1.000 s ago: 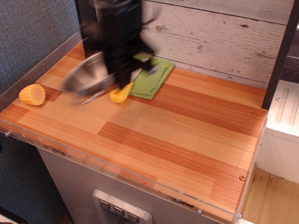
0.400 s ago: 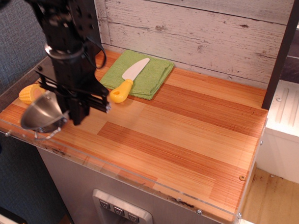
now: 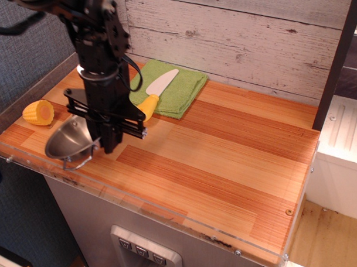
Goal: Bring the pan to the front edge of the table.
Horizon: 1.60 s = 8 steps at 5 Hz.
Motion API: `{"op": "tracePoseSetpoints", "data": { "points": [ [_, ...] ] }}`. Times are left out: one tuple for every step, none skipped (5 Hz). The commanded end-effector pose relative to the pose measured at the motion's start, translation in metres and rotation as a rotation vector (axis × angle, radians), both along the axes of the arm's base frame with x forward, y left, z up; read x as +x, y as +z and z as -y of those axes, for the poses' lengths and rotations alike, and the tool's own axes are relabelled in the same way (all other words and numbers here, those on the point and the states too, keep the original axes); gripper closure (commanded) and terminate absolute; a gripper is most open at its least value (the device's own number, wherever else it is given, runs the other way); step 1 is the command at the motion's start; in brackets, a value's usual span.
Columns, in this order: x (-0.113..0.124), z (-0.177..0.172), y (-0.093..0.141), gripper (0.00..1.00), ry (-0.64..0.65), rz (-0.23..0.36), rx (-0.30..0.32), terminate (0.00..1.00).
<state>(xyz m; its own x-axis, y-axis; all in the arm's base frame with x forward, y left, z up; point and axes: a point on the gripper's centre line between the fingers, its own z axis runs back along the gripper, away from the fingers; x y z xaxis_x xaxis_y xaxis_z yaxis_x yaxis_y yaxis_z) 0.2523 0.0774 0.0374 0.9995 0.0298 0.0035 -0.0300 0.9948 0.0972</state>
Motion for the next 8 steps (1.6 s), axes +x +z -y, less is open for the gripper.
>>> {"op": "tracePoseSetpoints", "data": {
  "points": [
    [0.0,0.005,0.0,1.0,-0.005,-0.009,0.005,0.0],
    [0.0,0.007,0.003,0.0,-0.015,-0.007,-0.004,0.0],
    [0.006,0.022,0.017,0.0,-0.081,0.065,-0.049,0.0],
    [0.017,0.055,0.046,0.0,-0.181,0.18,-0.159,0.0],
    [0.016,0.079,0.081,0.0,-0.23,0.231,-0.226,0.0],
    [0.009,0.095,0.105,0.0,-0.27,0.231,-0.227,0.0],
    [0.005,0.094,0.105,0.0,-0.253,0.201,-0.187,0.0],
    [0.003,0.091,0.1,0.0,-0.181,0.117,-0.055,0.0]
  ]
}}
